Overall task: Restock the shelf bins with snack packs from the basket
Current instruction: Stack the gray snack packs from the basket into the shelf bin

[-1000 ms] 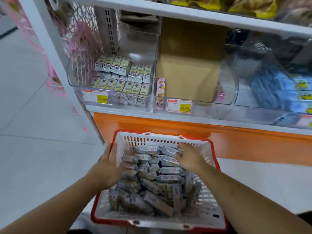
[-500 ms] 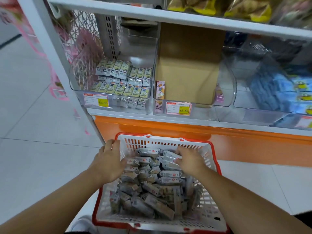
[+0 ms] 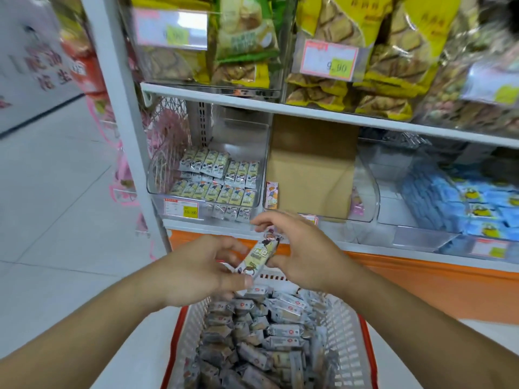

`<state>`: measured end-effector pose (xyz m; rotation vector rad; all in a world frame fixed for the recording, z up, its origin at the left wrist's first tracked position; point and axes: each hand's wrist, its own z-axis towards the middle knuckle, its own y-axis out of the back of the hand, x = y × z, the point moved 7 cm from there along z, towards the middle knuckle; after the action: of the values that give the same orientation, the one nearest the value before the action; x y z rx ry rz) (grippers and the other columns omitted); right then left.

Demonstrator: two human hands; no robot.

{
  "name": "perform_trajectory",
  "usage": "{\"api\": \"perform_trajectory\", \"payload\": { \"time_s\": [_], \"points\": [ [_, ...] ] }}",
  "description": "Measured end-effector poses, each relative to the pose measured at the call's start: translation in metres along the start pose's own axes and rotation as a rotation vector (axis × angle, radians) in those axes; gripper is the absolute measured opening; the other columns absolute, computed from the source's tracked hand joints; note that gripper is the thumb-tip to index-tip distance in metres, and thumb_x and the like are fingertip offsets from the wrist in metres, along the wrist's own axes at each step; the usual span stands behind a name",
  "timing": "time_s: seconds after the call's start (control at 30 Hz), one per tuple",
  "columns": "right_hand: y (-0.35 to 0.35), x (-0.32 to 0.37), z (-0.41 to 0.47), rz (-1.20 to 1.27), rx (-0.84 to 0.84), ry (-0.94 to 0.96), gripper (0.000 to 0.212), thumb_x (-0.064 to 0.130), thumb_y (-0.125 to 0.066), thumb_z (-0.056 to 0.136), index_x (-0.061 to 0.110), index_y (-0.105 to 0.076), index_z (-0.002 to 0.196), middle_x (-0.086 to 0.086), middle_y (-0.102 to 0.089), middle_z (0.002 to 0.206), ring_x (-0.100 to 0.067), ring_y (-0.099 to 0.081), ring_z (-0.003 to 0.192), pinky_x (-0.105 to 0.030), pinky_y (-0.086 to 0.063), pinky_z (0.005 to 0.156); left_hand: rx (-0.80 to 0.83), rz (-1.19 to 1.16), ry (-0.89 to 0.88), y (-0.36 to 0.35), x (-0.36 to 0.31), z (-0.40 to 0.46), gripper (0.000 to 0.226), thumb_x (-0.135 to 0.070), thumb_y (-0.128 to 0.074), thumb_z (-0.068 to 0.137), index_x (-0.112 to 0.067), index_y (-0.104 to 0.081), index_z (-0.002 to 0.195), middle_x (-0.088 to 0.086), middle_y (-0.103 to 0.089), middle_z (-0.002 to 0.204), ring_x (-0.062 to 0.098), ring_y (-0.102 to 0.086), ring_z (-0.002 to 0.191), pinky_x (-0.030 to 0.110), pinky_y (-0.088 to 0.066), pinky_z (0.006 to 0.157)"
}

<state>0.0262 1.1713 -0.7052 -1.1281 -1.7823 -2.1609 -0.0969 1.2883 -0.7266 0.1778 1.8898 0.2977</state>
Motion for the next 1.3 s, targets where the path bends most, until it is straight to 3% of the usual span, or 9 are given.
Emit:
{"api": "perform_trajectory", "payload": {
  "time_s": [0.13,0.23,0.33,0.57,0.8,0.93,1.0,1.1,1.3],
  "points": [
    [0.011,-0.005,0.007,0.257,-0.186,-0.257,0.060,0.023,-0.081,0.089,0.032,-0.049,0.139,0.010,-0.052,0.139,-0.007,-0.055,0.124,-0.031,-0.048,0.103,-0.211,0.022,-0.069,0.013,-0.011,0.002,0.033,-0.026,-0.086,0.084,-0.030,-0.070,0.112,-0.007,-0.074,0.097,0.011,-0.074,0.088,0.030,-0.057,0.084],
    [-0.011,-0.007,0.006,0.925,-0.147,-0.528,0.041,0.026,-0.078,0.094,0.012,-0.057,0.125,-0.009,-0.072,0.115,-0.028,-0.077,0.098,-0.041,-0.061,0.080,-0.288,0.053,-0.092,0.020,-0.014,0.002,0.032,-0.030,-0.086,0.083,-0.032,-0.069,0.110,-0.018,-0.073,0.095,0.005,-0.074,0.087,0.026,-0.057,0.082],
    [-0.019,0.002,0.008,1.038,-0.106,-0.469,0.031,0.013,-0.073,0.098,0.000,-0.057,0.122,-0.016,-0.072,0.094,-0.035,-0.077,0.080,-0.047,-0.065,0.070,-0.258,0.155,-0.099,0.022,-0.013,0.004,0.053,-0.046,-0.086,0.080,-0.048,-0.059,0.125,-0.014,-0.070,0.102,0.004,-0.073,0.089,0.033,-0.059,0.089],
    [-0.028,0.004,0.029,0.932,0.028,-0.395,0.014,0.012,-0.072,0.098,0.008,-0.065,0.110,-0.004,-0.065,0.077,-0.026,-0.058,0.071,-0.043,-0.047,0.065,-0.206,0.393,-0.153,0.038,-0.022,0.005,0.108,-0.046,-0.092,0.071,-0.079,-0.017,0.141,-0.026,-0.050,0.134,0.005,-0.065,0.103,0.033,-0.058,0.092],
    [-0.033,0.005,0.047,0.920,0.073,-0.370,0.031,0.029,-0.076,0.091,0.010,-0.070,0.115,-0.013,-0.070,0.094,-0.031,-0.062,0.081,-0.042,-0.048,0.069,-0.249,0.354,-0.158,0.059,-0.020,0.017,0.098,-0.040,-0.099,0.062,-0.063,-0.043,0.139,-0.023,-0.058,0.125,0.002,-0.066,0.101,0.030,-0.059,0.089],
    [0.014,-0.001,0.059,0.434,-0.170,-0.304,0.029,0.035,-0.065,0.102,0.031,-0.061,0.130,0.014,-0.072,0.110,0.004,-0.067,0.088,-0.030,-0.057,0.084,-0.336,0.375,-0.126,0.088,-0.024,0.027,0.096,-0.044,-0.099,0.060,-0.057,-0.047,0.139,-0.021,-0.061,0.118,0.004,-0.067,0.099,0.034,-0.060,0.090],
    [0.043,-0.003,0.067,0.112,-0.331,-0.167,0.042,0.036,-0.063,0.101,0.033,-0.053,0.141,0.019,-0.060,0.127,0.007,-0.057,0.111,-0.026,-0.050,0.100,-0.387,0.421,-0.127,0.107,-0.032,0.039,0.096,-0.046,-0.097,0.061,-0.052,-0.046,0.143,-0.024,-0.058,0.122,0.001,-0.064,0.102,0.032,-0.059,0.091],
    [0.044,-0.014,0.084,-0.138,-0.227,-0.055,0.067,0.037,-0.061,0.102,0.034,-0.031,0.161,0.017,-0.032,0.162,-0.002,-0.025,0.150,-0.025,-0.022,0.123,-0.447,0.580,-0.155,0.136,-0.047,0.073,0.100,-0.053,-0.093,0.064,-0.043,-0.044,0.150,-0.012,-0.050,0.139,0.009,-0.056,0.121,0.029,-0.048,0.102],
    [0.030,-0.035,0.088,-0.169,-0.143,-0.014,0.077,0.036,-0.059,0.103,0.039,-0.014,0.166,0.032,-0.006,0.168,0.009,0.004,0.155,-0.030,-0.010,0.130,-0.374,0.859,-0.056,0.168,-0.040,0.177,0.104,-0.068,-0.085,0.064,-0.042,-0.040,0.155,0.012,-0.038,0.149,0.035,-0.026,0.143,0.049,-0.029,0.119]
  ]
}}
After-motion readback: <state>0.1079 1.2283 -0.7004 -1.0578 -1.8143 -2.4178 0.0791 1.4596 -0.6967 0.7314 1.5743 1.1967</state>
